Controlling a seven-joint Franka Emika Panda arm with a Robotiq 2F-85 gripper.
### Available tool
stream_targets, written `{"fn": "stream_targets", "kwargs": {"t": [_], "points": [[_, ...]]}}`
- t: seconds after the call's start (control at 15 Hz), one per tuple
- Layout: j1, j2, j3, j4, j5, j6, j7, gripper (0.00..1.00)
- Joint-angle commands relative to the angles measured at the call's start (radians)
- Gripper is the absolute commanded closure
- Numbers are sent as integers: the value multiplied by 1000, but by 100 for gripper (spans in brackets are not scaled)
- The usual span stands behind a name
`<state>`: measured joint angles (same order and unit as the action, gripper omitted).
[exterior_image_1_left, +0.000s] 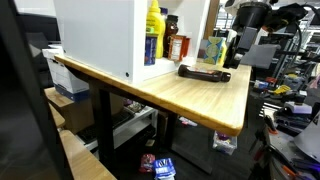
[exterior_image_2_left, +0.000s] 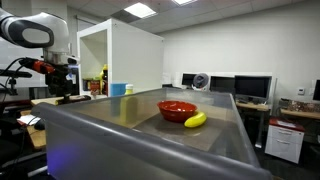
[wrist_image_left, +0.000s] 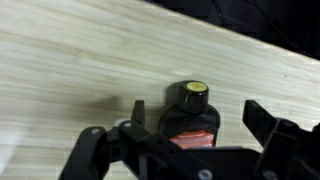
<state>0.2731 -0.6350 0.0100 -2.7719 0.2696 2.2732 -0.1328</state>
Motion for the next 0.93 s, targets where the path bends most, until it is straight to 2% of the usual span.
{"fn": "stream_targets", "kwargs": {"t": [0.0,0.87], "points": [[-13,31,24,1,0,8,5,0],[-9,135,25,0,14,86,-2,0]]}}
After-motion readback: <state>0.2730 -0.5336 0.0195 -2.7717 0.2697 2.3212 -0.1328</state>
